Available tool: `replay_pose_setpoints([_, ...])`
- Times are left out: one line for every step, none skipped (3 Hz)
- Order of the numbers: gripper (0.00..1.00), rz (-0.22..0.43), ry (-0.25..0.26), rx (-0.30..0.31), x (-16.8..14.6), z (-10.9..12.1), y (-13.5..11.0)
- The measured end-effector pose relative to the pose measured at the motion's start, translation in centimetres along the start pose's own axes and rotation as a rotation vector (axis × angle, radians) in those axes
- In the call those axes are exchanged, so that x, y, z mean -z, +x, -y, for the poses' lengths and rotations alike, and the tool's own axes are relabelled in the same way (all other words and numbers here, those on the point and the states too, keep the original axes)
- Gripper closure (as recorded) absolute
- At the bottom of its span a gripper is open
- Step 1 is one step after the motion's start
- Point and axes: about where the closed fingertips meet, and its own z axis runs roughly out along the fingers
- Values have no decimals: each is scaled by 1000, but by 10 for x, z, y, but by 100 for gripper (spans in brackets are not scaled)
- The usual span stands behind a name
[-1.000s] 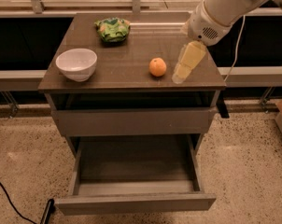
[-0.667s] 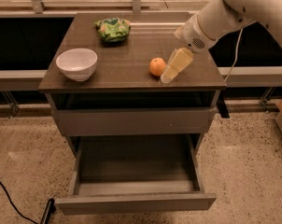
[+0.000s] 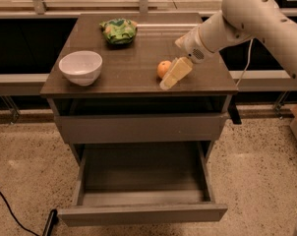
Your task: Place orange into middle drawer
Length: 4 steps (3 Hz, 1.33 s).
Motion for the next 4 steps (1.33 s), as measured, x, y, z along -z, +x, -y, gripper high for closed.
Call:
replay_pose_setpoints([0,7,-18,-12,-9,-1,2])
replay_pose_setpoints([15,13,-50,-22,-25,-4,4])
replay_pose_setpoints([46,20,-77,-31,-37,-6,6])
replay_pose_setpoints([69,24,-87,-33,-40,-7,6])
